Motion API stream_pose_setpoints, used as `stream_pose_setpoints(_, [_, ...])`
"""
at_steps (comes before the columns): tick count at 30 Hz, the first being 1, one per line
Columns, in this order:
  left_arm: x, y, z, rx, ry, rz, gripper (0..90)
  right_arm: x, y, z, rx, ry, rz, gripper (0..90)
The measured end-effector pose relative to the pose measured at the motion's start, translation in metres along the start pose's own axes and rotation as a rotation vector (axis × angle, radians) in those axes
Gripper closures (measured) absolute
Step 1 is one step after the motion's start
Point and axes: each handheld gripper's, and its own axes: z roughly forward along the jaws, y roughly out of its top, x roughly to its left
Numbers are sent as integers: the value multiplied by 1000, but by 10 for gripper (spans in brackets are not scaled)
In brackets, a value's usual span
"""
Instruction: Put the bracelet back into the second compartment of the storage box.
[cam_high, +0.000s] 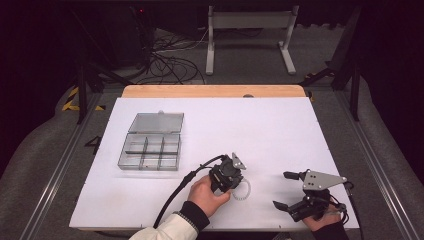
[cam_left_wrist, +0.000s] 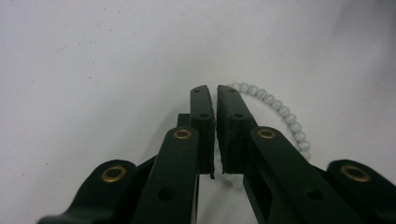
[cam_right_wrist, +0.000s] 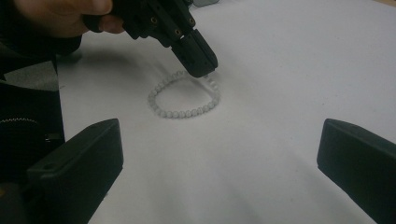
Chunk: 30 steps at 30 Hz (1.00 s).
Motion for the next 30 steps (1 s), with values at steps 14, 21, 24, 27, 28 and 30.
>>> stream_pose_setpoints(14, [-11, 9, -33, -112, -27, 47, 859, 0, 0, -1, -5, 4, 3, 5])
stream_pose_setpoints(21, [-10, 10, -47, -158, -25, 45, 859, 0, 0, 0, -5, 6, 3, 5])
stream_pose_setpoints(24, [-8, 10, -53, -180, -24, 43, 859, 0, 0, -1, -5, 5, 3, 5])
stream_pose_setpoints(27, [-8, 10, -59, -192, -23, 51, 859, 0, 0, -1, -5, 5, 2, 5])
stream_pose_setpoints(28, [-8, 10, -61, -194, -20, 59, 859, 0, 0, -1, -5, 5, 2, 5])
stream_pose_setpoints(30, [-9, 10, -65, -201, -16, 67, 859, 0, 0, -1, -6, 5, 2, 5])
